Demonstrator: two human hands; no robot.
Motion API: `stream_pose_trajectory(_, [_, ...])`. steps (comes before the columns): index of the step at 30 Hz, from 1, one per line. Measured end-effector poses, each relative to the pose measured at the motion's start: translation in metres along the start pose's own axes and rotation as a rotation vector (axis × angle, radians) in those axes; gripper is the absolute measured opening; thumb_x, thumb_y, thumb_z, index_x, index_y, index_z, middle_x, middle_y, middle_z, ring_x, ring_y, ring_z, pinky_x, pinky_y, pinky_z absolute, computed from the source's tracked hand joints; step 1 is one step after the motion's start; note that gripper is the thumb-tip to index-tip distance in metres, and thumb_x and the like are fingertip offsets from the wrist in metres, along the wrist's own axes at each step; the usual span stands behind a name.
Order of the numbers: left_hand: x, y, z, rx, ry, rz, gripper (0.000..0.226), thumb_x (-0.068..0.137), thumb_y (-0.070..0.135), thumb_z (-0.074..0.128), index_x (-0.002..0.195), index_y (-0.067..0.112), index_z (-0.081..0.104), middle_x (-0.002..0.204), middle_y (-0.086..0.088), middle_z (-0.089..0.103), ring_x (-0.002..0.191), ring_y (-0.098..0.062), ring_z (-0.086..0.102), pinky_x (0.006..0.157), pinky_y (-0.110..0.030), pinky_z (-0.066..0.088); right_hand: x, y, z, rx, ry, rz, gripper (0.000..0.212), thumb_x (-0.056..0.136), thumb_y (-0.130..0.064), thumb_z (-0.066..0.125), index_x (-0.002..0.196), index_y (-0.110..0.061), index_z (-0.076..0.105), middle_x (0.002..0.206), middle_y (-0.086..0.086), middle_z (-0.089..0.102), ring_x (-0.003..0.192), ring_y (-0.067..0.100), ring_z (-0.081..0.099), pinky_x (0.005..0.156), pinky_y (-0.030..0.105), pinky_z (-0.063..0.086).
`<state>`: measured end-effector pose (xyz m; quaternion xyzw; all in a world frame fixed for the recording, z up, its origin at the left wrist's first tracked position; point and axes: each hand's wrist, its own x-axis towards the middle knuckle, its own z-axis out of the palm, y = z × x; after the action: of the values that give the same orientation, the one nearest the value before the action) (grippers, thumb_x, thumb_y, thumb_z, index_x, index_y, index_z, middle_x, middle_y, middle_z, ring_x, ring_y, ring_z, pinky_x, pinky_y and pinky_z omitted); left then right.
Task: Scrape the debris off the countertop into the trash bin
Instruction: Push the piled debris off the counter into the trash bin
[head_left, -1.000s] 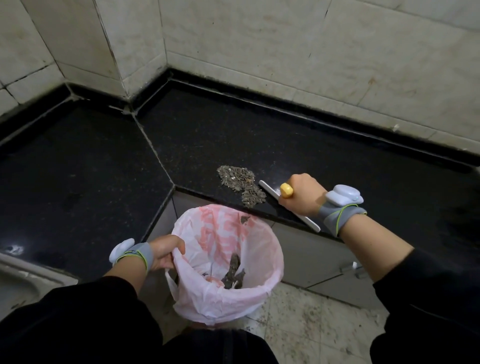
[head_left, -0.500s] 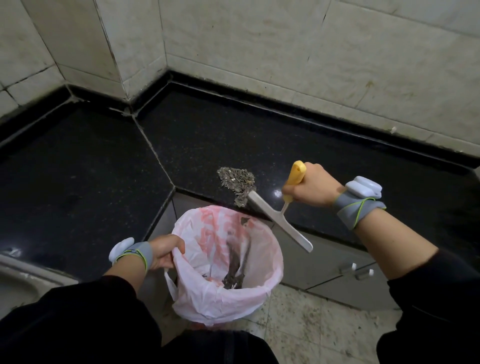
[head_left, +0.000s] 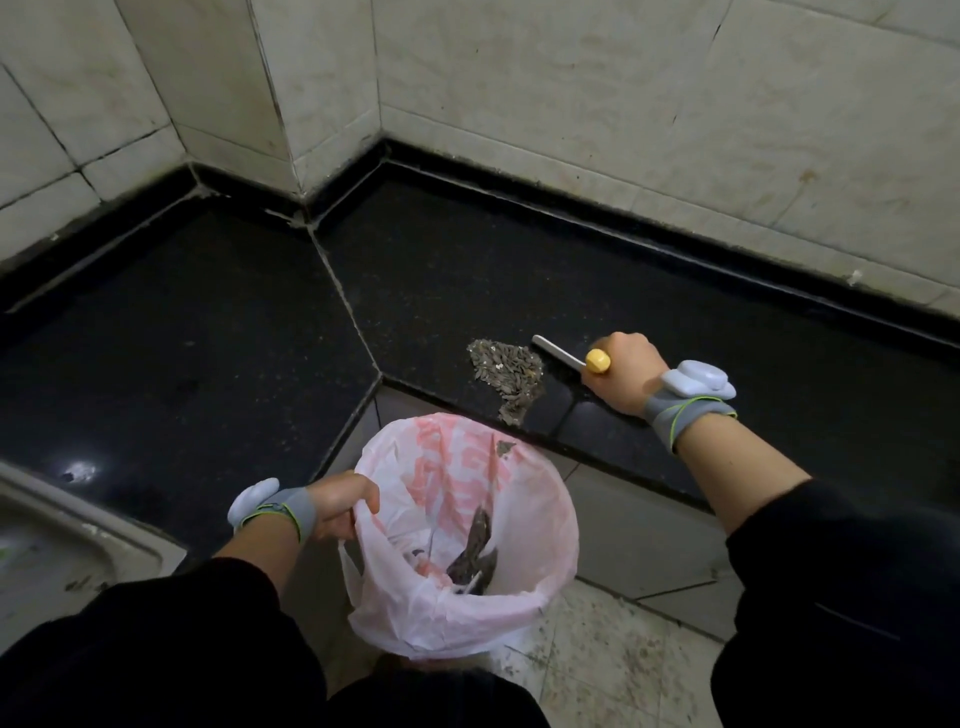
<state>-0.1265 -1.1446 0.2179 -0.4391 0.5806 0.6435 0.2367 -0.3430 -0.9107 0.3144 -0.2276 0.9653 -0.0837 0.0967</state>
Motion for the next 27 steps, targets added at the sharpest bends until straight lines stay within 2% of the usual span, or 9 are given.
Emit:
stream_pose_trajectory(2, [0.002, -0.001, 0.000, -0.003, 0.008, -0.005, 0.022, 0.088, -0.013, 0.033, 0.079, -0.002, 0.050, 0.046, -0.011, 0.045, 0.025, -0.016, 0.049, 0.032, -0.017, 0.045, -0.004, 0.003, -0.005, 0.011, -0.029, -0.027, 0.015, 0.081, -0.018, 0.059, 0.068, -0.011, 0.057, 0.077, 0.017, 0.061, 0.078, 0.039, 0.060, 0.062, 0.033, 0.043])
stream_pose_trajectory(5, [0.004, -0.002, -0.001, -0.013, 0.003, -0.004, 0.023, 0.087, -0.012, 0.033, 0.086, -0.003, 0.053, 0.049, -0.012, 0.048, 0.028, -0.017, 0.052, 0.034, -0.020, 0.048, -0.011, 0.011, -0.012, 0.026, -0.061, -0.071, 0.017, 0.077, -0.021, 0.057, 0.063, -0.010, 0.056, 0.070, 0.014, 0.061, 0.072, 0.038, 0.058, 0.063, 0.038, 0.049])
stream_pose_trajectory(10, [0.004, -0.002, 0.000, -0.025, 0.012, 0.006, 0.021, 0.087, -0.012, 0.033, 0.084, -0.004, 0.052, 0.055, -0.014, 0.050, 0.029, -0.019, 0.054, 0.033, -0.024, 0.048, -0.021, 0.017, -0.018, 0.065, -0.042, -0.045, 0.027, 0.074, -0.023, 0.058, 0.054, -0.009, 0.047, 0.056, 0.008, 0.049, 0.057, 0.028, 0.045, 0.055, 0.036, 0.045])
stream_pose_trajectory(13, [0.001, -0.002, 0.002, -0.035, 0.013, 0.008, 0.021, 0.088, -0.012, 0.032, 0.082, -0.005, 0.051, 0.055, -0.015, 0.052, 0.028, -0.019, 0.054, 0.032, -0.023, 0.047, -0.022, 0.019, -0.016, 0.061, 0.004, 0.026, 0.031, 0.078, -0.023, 0.059, 0.053, -0.011, 0.045, 0.058, 0.009, 0.050, 0.059, 0.030, 0.049, 0.053, 0.030, 0.036])
stream_pose_trajectory(16, [0.000, -0.003, 0.003, -0.026, 0.019, -0.001, 0.019, 0.088, -0.012, 0.032, 0.082, -0.005, 0.050, 0.063, -0.016, 0.048, 0.029, -0.019, 0.054, 0.032, -0.022, 0.047, -0.027, 0.018, -0.012, 0.047, -0.017, 0.037, 0.032, 0.079, -0.022, 0.060, 0.052, -0.012, 0.044, 0.060, 0.010, 0.050, 0.061, 0.033, 0.051, 0.055, 0.029, 0.035])
stream_pose_trajectory(20, [0.000, -0.005, 0.002, -0.016, 0.043, 0.002, 0.019, 0.088, -0.012, 0.034, 0.080, -0.004, 0.049, 0.065, -0.017, 0.049, 0.027, -0.018, 0.053, 0.031, -0.020, 0.045, -0.035, 0.020, -0.013, 0.043, -0.079, -0.056, 0.025, 0.077, -0.021, 0.058, 0.055, -0.010, 0.049, 0.062, 0.011, 0.054, 0.064, 0.034, 0.053, 0.057, 0.035, 0.042])
stream_pose_trajectory(23, [-0.001, -0.005, 0.003, -0.021, 0.029, 0.006, 0.018, 0.087, -0.012, 0.033, 0.082, -0.005, 0.049, 0.068, -0.017, 0.048, 0.028, -0.018, 0.053, 0.031, -0.022, 0.046, -0.042, 0.025, -0.015, 0.054, -0.094, -0.119, 0.021, 0.074, -0.022, 0.057, 0.059, -0.008, 0.056, 0.059, 0.009, 0.054, 0.059, 0.027, 0.045, 0.058, 0.037, 0.046])
stream_pose_trajectory(27, [-0.001, -0.004, 0.003, -0.023, 0.028, 0.014, 0.019, 0.087, -0.012, 0.034, 0.080, -0.004, 0.049, 0.067, -0.016, 0.048, 0.028, -0.017, 0.052, 0.031, -0.023, 0.047, -0.047, 0.028, -0.018, 0.087, -0.134, -0.166, 0.033, 0.062, -0.040, 0.050, 0.061, -0.009, 0.062, 0.062, 0.007, 0.061, 0.058, 0.024, 0.048, 0.061, 0.040, 0.052])
